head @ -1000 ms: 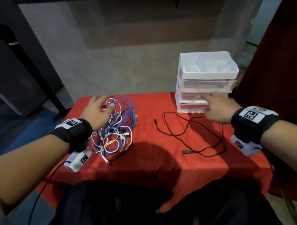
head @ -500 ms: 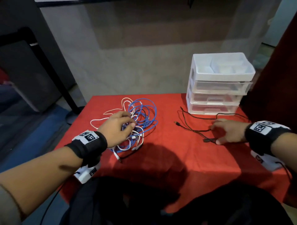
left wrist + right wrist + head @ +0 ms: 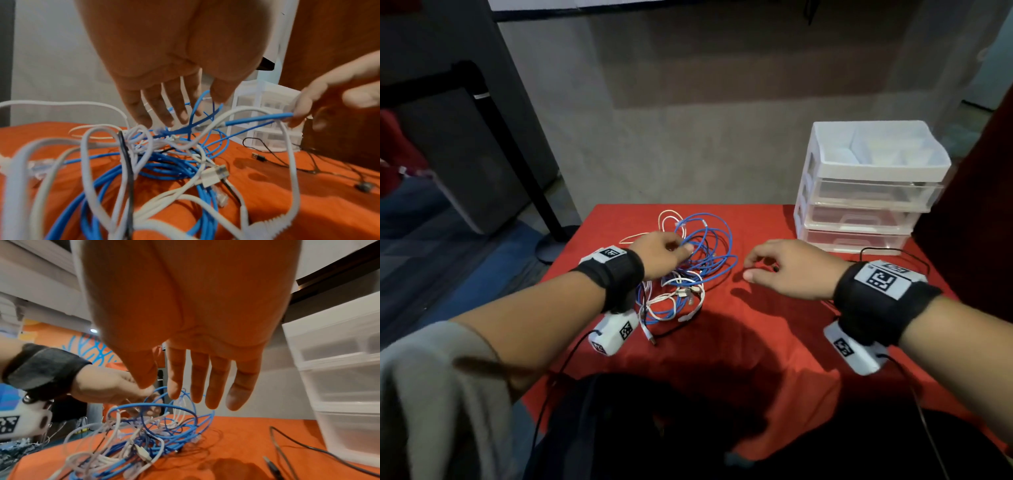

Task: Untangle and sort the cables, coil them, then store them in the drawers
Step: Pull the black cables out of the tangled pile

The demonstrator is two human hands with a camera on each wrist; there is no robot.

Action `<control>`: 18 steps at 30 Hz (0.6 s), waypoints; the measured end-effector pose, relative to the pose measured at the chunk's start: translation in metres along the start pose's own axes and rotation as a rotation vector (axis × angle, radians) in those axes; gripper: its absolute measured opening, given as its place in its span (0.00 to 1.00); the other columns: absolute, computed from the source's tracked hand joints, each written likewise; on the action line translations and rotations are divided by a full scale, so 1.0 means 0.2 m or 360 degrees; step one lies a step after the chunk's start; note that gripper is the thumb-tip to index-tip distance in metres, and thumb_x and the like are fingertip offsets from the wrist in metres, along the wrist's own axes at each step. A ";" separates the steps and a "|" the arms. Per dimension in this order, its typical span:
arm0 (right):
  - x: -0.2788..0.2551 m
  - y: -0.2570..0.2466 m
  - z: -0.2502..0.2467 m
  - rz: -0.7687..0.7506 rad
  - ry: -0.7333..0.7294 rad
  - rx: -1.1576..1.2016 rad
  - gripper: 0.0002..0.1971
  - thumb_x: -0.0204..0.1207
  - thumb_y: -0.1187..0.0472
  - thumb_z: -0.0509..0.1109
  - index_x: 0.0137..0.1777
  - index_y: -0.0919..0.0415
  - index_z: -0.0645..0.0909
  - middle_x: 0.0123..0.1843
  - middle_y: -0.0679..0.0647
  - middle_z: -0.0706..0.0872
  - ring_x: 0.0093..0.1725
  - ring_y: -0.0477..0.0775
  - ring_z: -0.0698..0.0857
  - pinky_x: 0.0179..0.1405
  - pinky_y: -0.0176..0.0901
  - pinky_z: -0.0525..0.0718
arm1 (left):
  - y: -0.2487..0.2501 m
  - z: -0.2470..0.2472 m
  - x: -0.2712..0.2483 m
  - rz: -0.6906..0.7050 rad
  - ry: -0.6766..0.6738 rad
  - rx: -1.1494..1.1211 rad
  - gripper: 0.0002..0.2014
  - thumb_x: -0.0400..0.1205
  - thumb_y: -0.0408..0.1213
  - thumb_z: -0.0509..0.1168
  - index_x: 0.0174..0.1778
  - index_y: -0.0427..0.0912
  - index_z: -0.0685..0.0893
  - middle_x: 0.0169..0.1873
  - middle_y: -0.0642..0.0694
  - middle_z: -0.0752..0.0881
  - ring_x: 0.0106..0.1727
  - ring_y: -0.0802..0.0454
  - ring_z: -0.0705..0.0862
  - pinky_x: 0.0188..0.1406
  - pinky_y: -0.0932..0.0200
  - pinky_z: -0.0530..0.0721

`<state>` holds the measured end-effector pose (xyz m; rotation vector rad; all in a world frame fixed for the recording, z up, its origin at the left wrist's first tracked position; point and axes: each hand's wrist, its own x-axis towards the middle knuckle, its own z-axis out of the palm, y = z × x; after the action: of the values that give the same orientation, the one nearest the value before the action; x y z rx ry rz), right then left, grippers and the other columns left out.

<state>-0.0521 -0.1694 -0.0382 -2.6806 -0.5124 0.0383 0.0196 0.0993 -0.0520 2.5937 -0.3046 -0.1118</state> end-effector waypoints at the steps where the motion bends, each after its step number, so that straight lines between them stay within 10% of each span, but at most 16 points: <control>1: 0.02 -0.01 0.01 0.0024 0.0011 0.0026 0.10 0.80 0.44 0.73 0.54 0.47 0.87 0.48 0.42 0.88 0.48 0.48 0.85 0.58 0.48 0.83 | 0.01 -0.01 -0.01 0.0035 -0.0051 -0.0039 0.22 0.83 0.65 0.62 0.60 0.53 0.87 0.52 0.55 0.89 0.55 0.53 0.86 0.56 0.59 0.78; 6: 0.07 0.01 0.04 0.0269 -0.0017 0.0213 0.09 0.82 0.49 0.71 0.50 0.52 0.89 0.44 0.46 0.92 0.48 0.51 0.89 0.56 0.46 0.85 | -0.10 0.01 -0.11 0.0295 -0.0608 0.0525 0.38 0.65 0.73 0.74 0.65 0.57 0.74 0.62 0.58 0.80 0.61 0.56 0.81 0.64 0.58 0.77; 13: 0.11 0.03 0.16 0.0654 -0.0188 0.0793 0.10 0.85 0.57 0.69 0.53 0.62 0.88 0.49 0.61 0.93 0.41 0.52 0.85 0.31 0.40 0.81 | -0.40 0.00 -0.05 0.0086 -0.0248 0.0391 0.19 0.76 0.55 0.76 0.59 0.54 0.82 0.49 0.54 0.88 0.51 0.51 0.87 0.50 0.60 0.79; 18: 0.14 -0.19 0.36 0.0728 -0.0558 0.1226 0.04 0.87 0.60 0.67 0.52 0.56 0.82 0.53 0.57 0.84 0.44 0.52 0.84 0.35 0.44 0.83 | -0.43 -0.02 0.01 -0.0268 -0.0018 -0.0410 0.07 0.81 0.46 0.75 0.50 0.49 0.86 0.37 0.50 0.89 0.41 0.48 0.88 0.40 0.57 0.85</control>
<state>-0.0469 -0.0999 -0.0874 -1.9667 0.0462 0.6942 0.0381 0.1734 -0.0920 2.3594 -0.0690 -0.2109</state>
